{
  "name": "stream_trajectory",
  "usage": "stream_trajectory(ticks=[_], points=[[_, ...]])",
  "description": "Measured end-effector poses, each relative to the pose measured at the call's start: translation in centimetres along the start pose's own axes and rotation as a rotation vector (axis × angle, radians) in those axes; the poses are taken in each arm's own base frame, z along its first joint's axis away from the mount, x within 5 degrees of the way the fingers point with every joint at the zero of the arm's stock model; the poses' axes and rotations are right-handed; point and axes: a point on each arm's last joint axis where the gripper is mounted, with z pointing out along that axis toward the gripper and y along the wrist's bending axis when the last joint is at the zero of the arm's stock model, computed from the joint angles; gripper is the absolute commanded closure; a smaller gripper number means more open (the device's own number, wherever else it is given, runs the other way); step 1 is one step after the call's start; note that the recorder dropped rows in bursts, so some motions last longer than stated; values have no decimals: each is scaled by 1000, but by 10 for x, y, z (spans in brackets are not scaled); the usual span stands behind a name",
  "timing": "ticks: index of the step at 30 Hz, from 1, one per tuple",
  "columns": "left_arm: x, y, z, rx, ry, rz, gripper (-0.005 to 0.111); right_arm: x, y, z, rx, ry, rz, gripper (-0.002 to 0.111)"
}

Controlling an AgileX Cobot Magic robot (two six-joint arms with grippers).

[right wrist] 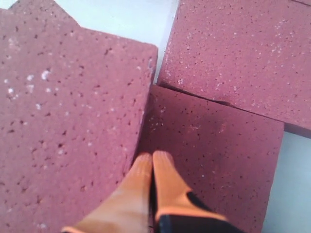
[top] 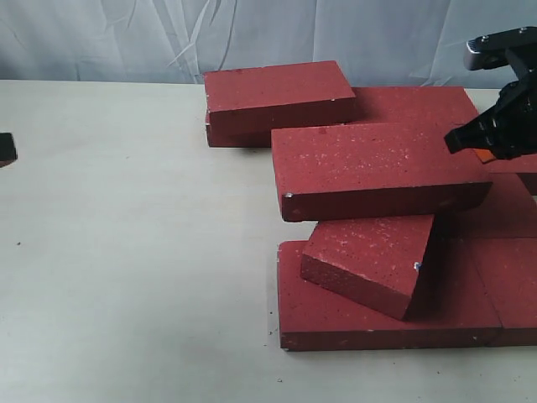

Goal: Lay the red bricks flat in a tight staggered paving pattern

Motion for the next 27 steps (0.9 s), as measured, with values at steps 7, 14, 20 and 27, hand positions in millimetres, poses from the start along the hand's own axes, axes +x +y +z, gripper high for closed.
stream_trajectory(ticks=[7, 14, 20, 27], points=[[-28, -2, 54, 63, 276, 62, 107, 0, 1, 0, -8, -3, 12, 109], [-32, -18, 103, 95, 320, 156, 107, 0, 1, 0, -15, -5, 21, 109], [-31, -40, 152, 144, 397, 196, 107, 0, 2, 0, -17, -5, 22, 109], [-22, -77, 181, 233, 461, 232, 107, -1, 3, 0, -29, -10, 40, 109]])
